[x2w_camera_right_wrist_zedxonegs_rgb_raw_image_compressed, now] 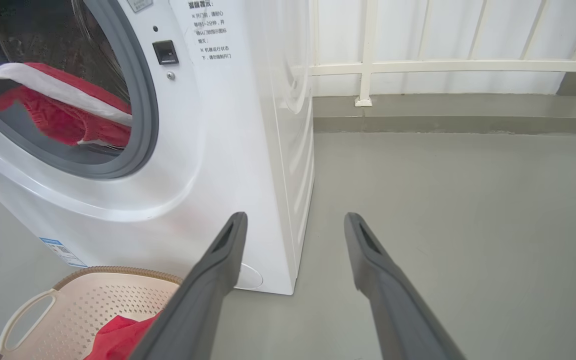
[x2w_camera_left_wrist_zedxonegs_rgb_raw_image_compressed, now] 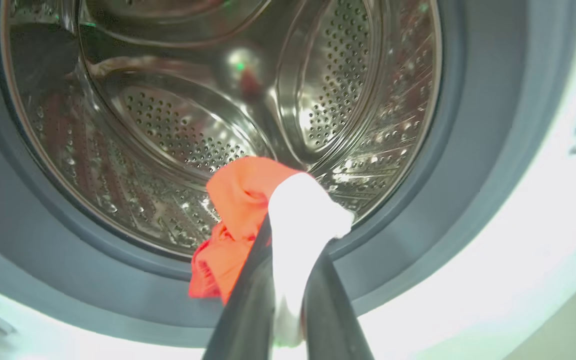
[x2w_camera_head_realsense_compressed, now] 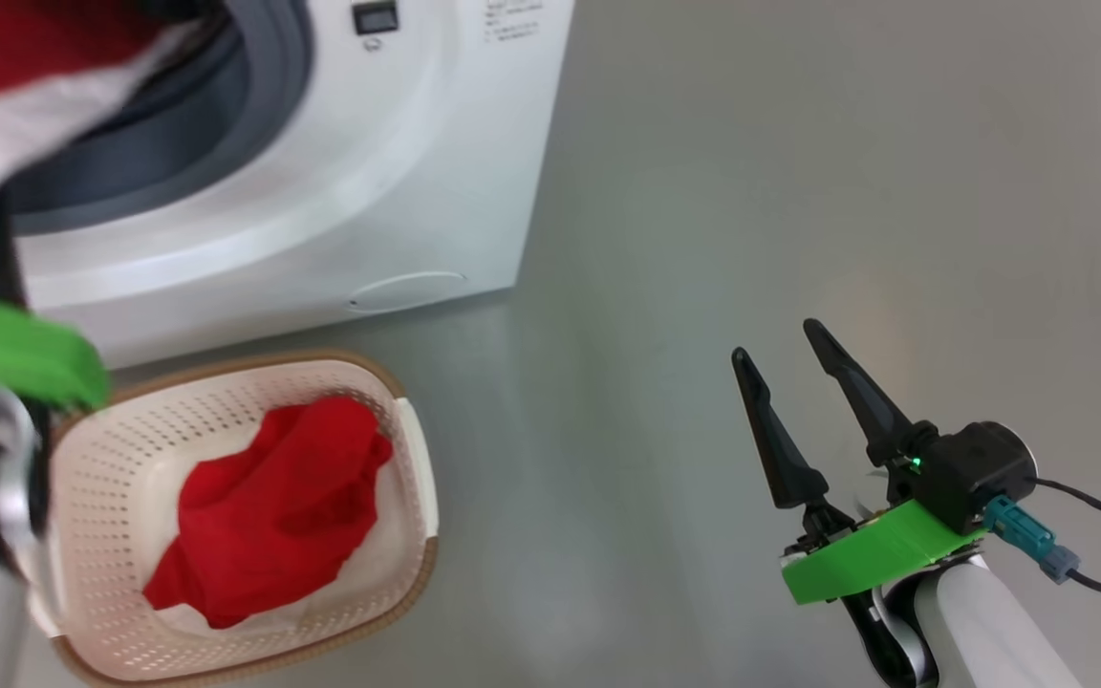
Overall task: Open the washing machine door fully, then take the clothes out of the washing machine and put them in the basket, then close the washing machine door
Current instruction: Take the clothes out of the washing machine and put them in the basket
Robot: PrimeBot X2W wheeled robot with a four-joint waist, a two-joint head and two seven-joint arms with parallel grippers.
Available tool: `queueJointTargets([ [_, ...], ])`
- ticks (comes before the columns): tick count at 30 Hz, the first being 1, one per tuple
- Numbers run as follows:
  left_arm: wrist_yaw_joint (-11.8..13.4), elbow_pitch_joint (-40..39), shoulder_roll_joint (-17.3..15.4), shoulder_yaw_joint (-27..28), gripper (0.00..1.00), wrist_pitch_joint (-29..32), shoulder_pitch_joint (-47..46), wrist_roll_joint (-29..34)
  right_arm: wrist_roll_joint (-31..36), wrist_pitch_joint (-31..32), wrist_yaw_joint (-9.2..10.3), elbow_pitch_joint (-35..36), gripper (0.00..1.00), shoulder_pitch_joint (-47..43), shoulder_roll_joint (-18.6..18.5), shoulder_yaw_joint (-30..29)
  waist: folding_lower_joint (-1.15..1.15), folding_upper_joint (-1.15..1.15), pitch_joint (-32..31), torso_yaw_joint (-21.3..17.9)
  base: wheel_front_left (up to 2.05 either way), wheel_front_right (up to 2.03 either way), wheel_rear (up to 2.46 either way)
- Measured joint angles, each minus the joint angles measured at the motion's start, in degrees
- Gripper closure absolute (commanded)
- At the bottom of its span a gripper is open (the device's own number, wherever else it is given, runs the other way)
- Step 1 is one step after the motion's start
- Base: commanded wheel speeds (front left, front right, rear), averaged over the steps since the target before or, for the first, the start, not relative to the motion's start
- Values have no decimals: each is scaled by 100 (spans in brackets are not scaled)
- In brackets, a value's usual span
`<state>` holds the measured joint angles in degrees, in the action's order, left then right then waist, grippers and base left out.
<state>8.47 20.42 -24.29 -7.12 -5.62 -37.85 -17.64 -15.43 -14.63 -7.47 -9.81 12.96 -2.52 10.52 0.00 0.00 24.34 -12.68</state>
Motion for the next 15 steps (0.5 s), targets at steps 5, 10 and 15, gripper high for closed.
queueJointTargets([
  [5, 460, -1336, 90, 109, 100, 57, 1052, -13, 185, 0, 0, -56, 0, -20, -1, -25, 0, 0, -239, 147, 0, 0, 0],
  [10, 825, -2379, 252, 160, 100, 45, 1876, -8, 212, 12, 0, -78, 0, -229, -9, -69, 0, 0, -522, 259, 0, 0, 0],
  [15, 1040, -2953, 378, 197, 100, -65, 2423, -14, 286, 135, 0, -83, 0, -443, -10, -152, 0, 0, -851, 355, 0, 0, 0],
])
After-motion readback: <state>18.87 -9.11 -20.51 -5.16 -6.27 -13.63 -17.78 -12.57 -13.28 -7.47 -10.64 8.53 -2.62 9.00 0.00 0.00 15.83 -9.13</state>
